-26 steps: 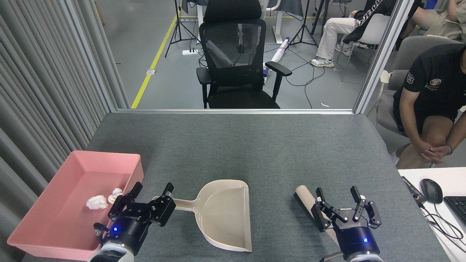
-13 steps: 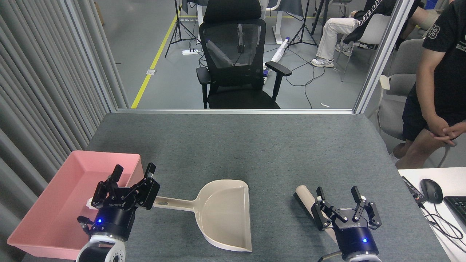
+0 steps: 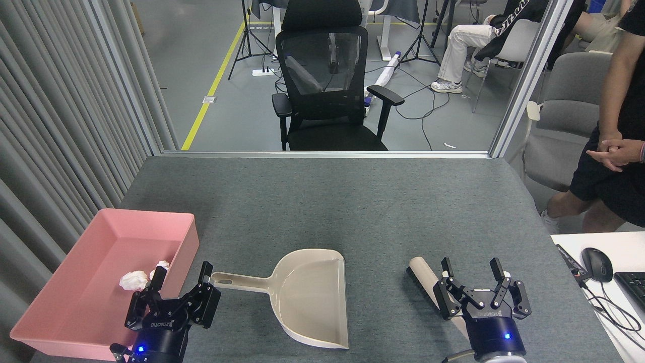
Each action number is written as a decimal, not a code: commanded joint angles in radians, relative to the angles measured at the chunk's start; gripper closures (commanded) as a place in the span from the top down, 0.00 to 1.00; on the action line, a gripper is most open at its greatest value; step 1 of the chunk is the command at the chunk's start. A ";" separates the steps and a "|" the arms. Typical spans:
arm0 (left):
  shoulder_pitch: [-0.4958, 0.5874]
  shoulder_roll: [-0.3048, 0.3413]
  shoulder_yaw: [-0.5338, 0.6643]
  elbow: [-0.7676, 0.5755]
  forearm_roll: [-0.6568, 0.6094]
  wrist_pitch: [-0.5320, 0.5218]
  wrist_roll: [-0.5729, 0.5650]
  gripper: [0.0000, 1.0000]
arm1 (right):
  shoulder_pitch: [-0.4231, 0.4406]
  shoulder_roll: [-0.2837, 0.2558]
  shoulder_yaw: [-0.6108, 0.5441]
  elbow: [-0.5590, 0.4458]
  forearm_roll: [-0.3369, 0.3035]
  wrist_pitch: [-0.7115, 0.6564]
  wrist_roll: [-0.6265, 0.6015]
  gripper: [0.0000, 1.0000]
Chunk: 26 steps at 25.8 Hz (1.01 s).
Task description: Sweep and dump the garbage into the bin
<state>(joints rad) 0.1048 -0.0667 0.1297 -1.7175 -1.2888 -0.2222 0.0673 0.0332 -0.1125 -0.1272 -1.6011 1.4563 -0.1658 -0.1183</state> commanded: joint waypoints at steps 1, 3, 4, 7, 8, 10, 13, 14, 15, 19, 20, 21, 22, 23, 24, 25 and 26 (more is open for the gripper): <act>0.029 0.019 -0.002 0.018 -0.075 -0.002 -0.009 0.99 | 0.005 -0.006 0.001 0.000 0.004 -0.003 -0.008 0.98; 0.032 0.021 -0.002 0.018 -0.075 -0.017 -0.009 0.99 | 0.007 -0.009 0.003 0.000 0.006 -0.008 -0.004 0.98; 0.032 0.019 -0.002 0.015 -0.075 -0.031 -0.007 0.99 | 0.008 -0.009 0.003 0.001 0.010 -0.008 -0.003 0.98; 0.033 0.016 -0.004 0.009 -0.090 -0.049 -0.009 0.99 | 0.024 -0.007 0.005 0.006 0.012 -0.009 -0.001 0.98; 0.029 0.016 -0.007 0.012 -0.092 -0.046 -0.009 0.99 | 0.028 -0.006 0.003 0.006 0.012 -0.011 -0.001 0.98; 0.026 0.015 -0.008 0.015 -0.106 -0.042 -0.009 0.99 | 0.039 -0.006 0.005 0.006 0.012 -0.012 0.000 0.98; 0.021 0.008 -0.008 0.049 -0.145 -0.019 -0.009 0.99 | 0.051 -0.006 0.006 0.009 0.018 -0.009 0.002 0.98; 0.018 0.008 -0.008 0.058 -0.159 -0.009 -0.009 0.99 | 0.054 -0.006 0.006 0.010 0.018 -0.009 0.002 0.98; 0.015 0.008 -0.008 0.058 -0.162 -0.003 -0.009 0.99 | 0.056 -0.007 0.006 0.010 0.018 -0.011 0.002 0.98; 0.015 0.007 -0.008 0.041 -0.161 0.003 0.000 0.99 | 0.053 -0.007 0.005 0.010 0.018 -0.006 0.034 0.98; 0.015 0.007 -0.008 0.039 -0.161 0.003 -0.001 0.99 | 0.053 -0.006 0.006 0.010 0.019 -0.003 0.045 0.98; 0.015 0.007 -0.010 0.038 -0.162 0.003 -0.001 0.99 | 0.053 0.000 0.008 0.009 0.022 -0.001 0.046 0.98; 0.015 0.007 -0.010 0.038 -0.161 0.003 0.000 0.99 | 0.054 0.004 0.009 0.007 0.022 -0.001 0.048 0.98; 0.015 0.007 -0.010 0.039 -0.161 0.003 0.000 0.99 | 0.056 0.005 0.009 0.004 0.024 -0.001 0.048 0.98; 0.015 0.005 -0.010 0.039 -0.161 0.003 0.000 0.99 | 0.057 0.005 0.009 0.003 0.024 -0.001 0.048 0.98; 0.015 -0.001 -0.010 0.039 -0.162 0.004 0.000 0.99 | 0.062 0.004 0.009 0.003 0.024 -0.003 0.048 0.98; 0.015 -0.004 -0.010 0.038 -0.162 0.003 0.000 0.99 | 0.063 0.000 0.011 0.003 0.027 -0.003 0.048 0.98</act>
